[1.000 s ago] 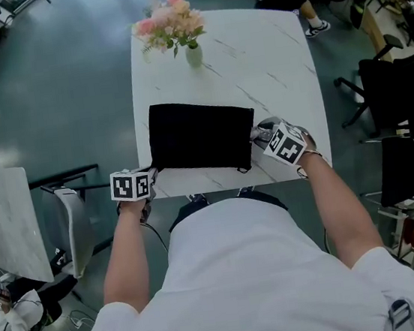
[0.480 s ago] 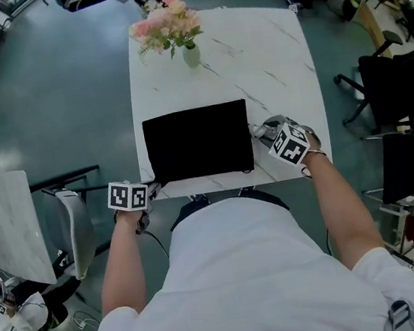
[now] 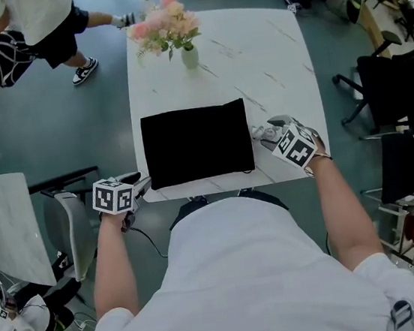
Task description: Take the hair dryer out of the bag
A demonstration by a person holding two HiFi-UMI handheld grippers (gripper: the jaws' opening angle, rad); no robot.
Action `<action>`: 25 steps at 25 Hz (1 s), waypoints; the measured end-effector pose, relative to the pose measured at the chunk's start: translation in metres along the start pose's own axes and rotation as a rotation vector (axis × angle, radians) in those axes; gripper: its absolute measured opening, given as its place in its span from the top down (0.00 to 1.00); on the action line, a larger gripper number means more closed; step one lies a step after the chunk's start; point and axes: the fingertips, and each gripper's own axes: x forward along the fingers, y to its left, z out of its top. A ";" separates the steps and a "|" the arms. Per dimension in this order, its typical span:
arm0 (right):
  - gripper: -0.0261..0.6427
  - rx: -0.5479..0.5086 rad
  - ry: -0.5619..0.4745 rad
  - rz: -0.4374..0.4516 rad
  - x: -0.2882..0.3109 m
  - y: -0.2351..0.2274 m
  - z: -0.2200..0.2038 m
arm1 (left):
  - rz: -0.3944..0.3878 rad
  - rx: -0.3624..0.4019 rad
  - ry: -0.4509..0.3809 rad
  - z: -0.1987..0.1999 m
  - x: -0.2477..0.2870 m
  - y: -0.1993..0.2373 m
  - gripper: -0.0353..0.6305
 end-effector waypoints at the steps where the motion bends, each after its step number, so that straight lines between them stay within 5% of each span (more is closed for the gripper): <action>1: 0.58 0.001 -0.016 0.001 -0.002 0.001 0.004 | 0.004 0.022 -0.029 0.013 0.000 -0.002 0.67; 5: 0.59 -0.010 -0.039 0.009 0.002 0.007 0.017 | -0.016 0.148 -0.080 0.066 0.022 -0.029 0.67; 14: 0.63 0.071 -0.081 0.007 0.012 0.006 0.031 | -0.100 0.594 0.002 0.123 0.107 -0.141 0.67; 16: 0.65 0.064 -0.083 -0.002 0.011 0.008 0.032 | -0.117 0.597 0.016 0.126 0.114 -0.149 0.68; 20: 0.66 0.026 -0.087 -0.001 0.017 0.017 0.038 | -0.187 0.466 0.026 0.127 0.117 -0.149 0.69; 25: 0.66 0.036 -0.152 -0.001 0.012 0.020 0.054 | -0.148 0.490 0.048 0.120 0.121 -0.140 0.90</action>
